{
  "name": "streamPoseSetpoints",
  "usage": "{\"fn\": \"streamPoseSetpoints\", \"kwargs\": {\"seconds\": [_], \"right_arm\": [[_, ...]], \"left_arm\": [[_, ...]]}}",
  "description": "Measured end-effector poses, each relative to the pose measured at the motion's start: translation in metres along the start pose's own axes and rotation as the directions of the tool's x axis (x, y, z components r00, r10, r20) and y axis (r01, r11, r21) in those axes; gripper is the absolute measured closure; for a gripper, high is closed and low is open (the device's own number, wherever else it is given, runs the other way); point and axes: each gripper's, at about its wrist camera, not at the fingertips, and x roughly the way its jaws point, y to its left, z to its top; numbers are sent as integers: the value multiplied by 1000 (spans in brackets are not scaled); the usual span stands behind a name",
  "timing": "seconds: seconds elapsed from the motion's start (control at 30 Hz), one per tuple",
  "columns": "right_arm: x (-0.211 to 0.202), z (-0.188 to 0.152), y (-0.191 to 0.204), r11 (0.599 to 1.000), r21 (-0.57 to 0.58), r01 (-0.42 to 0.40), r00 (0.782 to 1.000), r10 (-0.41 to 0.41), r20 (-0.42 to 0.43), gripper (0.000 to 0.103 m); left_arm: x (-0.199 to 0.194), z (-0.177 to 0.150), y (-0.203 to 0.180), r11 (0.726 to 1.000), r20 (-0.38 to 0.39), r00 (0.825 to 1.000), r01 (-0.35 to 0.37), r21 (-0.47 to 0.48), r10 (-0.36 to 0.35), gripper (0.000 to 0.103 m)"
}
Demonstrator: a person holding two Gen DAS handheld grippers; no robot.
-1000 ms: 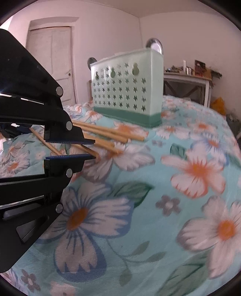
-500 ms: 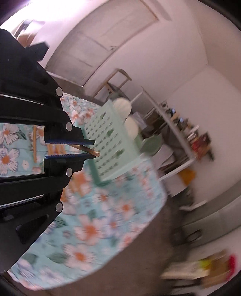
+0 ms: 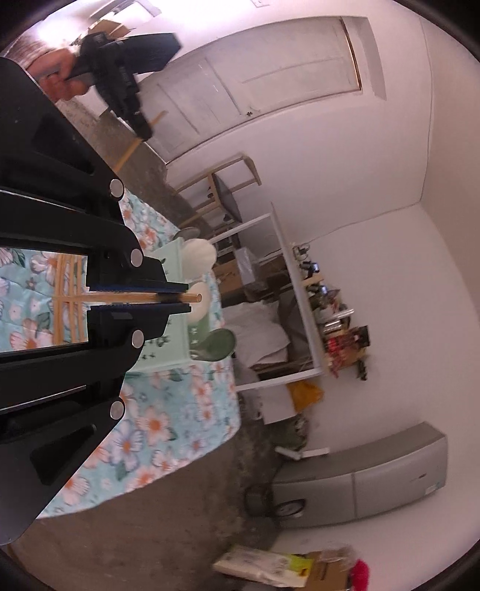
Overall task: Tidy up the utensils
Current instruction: 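Lift the chopsticks with both grippers and carry them above the green holder, then lower the chopsticks into the holder and open both grippers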
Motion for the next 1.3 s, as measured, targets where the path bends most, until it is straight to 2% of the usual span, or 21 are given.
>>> {"fn": "streamPoseSetpoints", "kwargs": {"seconds": [0.1, 0.27, 0.37, 0.47, 0.6, 0.8, 0.9, 1.23, 1.3], "right_arm": [[-3, 7, -7, 1000, 1, -28, 999, 28, 32, 100], [-7, 17, -19, 997, 14, -81, 994, 80, 69, 100], [-7, 19, -21, 995, 10, -104, 992, 103, 78, 100], [-10, 20, -22, 992, 6, -123, 988, 122, 92, 100], [-12, 22, -27, 990, 15, -140, 985, 138, 104, 100], [-13, 22, -34, 989, 14, -147, 984, 145, 101, 100], [-16, 21, -36, 989, 22, -149, 984, 147, 99, 100], [-18, 22, -42, 988, 49, -145, 987, 142, 76, 100], [-20, 22, -41, 984, 51, -170, 984, 167, 62, 100]], "left_arm": [[-5, 25, -14, 999, 57, 998, 20, 43, -22, 98], [-11, 65, -45, 989, 167, 986, 6, 146, -31, 98], [-3, 84, -61, 980, 208, 977, -1, 197, -41, 98], [19, 96, -75, 964, 228, 974, -50, 262, -12, 98], [61, 100, -83, 946, 199, 979, -95, 311, 33, 98], [104, 96, -87, 939, 143, 988, -100, 328, 55, 98], [123, 91, -87, 932, 116, 989, -124, 341, 89, 98], [179, 66, -71, 944, -56, 988, -120, 308, 144, 97], [185, 62, -67, 949, -82, 986, -117, 293, 147, 96]]}}
